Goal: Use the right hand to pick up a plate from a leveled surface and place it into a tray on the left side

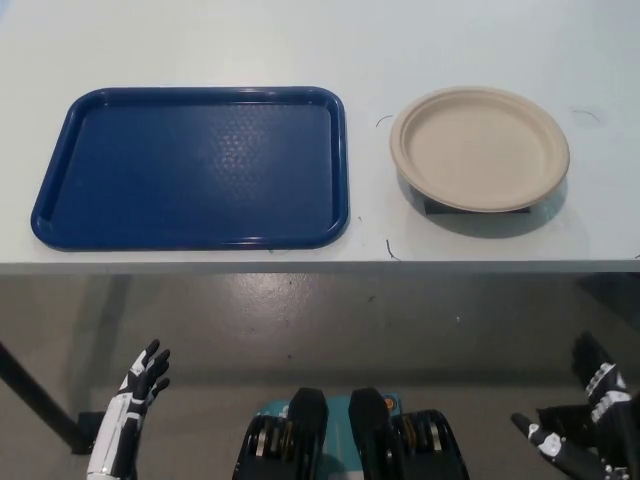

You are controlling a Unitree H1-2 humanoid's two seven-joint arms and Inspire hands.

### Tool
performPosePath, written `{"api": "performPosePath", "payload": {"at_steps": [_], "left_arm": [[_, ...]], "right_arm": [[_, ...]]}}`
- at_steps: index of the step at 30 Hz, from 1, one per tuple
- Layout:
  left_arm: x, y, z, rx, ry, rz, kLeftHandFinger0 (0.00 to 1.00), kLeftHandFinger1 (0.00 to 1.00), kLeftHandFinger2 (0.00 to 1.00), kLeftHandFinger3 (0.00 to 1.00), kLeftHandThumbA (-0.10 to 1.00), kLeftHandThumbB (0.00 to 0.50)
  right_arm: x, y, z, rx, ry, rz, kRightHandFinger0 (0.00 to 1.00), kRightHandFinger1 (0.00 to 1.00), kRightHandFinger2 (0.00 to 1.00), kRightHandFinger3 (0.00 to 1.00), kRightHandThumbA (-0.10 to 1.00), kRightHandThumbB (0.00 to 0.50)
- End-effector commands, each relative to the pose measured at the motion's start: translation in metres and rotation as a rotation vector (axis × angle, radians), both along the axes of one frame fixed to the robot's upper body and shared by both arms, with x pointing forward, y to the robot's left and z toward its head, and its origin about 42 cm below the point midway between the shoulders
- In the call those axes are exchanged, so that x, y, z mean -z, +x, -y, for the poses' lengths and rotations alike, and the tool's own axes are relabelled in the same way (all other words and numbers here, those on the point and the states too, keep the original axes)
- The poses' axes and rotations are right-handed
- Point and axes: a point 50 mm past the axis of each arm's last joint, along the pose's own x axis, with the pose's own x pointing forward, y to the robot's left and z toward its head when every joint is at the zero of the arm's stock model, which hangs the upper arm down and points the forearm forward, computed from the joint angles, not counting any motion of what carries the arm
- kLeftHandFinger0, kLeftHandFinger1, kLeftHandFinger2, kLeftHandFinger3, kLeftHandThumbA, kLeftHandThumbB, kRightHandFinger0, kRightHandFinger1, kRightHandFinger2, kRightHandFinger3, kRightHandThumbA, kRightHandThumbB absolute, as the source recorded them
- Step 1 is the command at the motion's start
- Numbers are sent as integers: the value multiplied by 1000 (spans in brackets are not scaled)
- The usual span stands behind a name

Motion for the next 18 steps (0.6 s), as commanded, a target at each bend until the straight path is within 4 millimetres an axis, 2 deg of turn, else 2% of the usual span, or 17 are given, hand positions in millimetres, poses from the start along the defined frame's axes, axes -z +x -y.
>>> {"api": "performPosePath", "payload": {"at_steps": [1, 4, 6, 9, 10, 14, 16, 18], "left_arm": [[-12, 4, 0, 51, 13, 60, 1000, 1000, 1000, 1000, 1000, 247], [-12, 2, 1, 50, -1, 54, 1000, 1000, 1000, 1000, 1000, 241], [-11, 3, 2, 55, -11, 56, 1000, 1000, 1000, 1000, 1000, 226], [-11, 3, 2, 62, 0, 49, 1000, 1000, 1000, 1000, 1000, 215], [-11, 2, 2, 62, 8, 48, 1000, 1000, 1000, 1000, 1000, 212], [-12, 5, 1, 64, 13, 46, 1000, 1000, 1000, 1000, 1000, 217], [-12, 4, 1, 61, 17, 45, 1000, 1000, 1000, 1000, 1000, 224], [-10, 1, 2, 60, 15, 38, 1000, 1000, 1000, 1000, 1000, 222]], "right_arm": [[-47, 1, -4, -17, 30, 84, 1000, 1000, 1000, 1000, 1000, 235], [-66, 8, -9, -70, 76, 72, 1000, 1000, 1000, 1000, 1000, 262], [-76, 10, -11, -100, 144, 54, 1000, 1000, 1000, 1000, 1000, 245], [-87, 16, -12, -142, 264, 3, 1000, 1000, 1000, 1000, 1000, 311], [-89, 17, -11, -156, 298, -13, 1000, 1000, 1000, 1000, 1000, 331], [-95, 30, -14, -205, 423, -43, 1000, 1000, 1000, 1000, 1000, 318], [-93, 35, -15, -237, 532, -79, 1000, 1000, 1000, 1000, 1000, 319], [-87, 42, -14, -236, 589, -126, 1000, 1000, 1000, 1000, 1000, 342]]}}
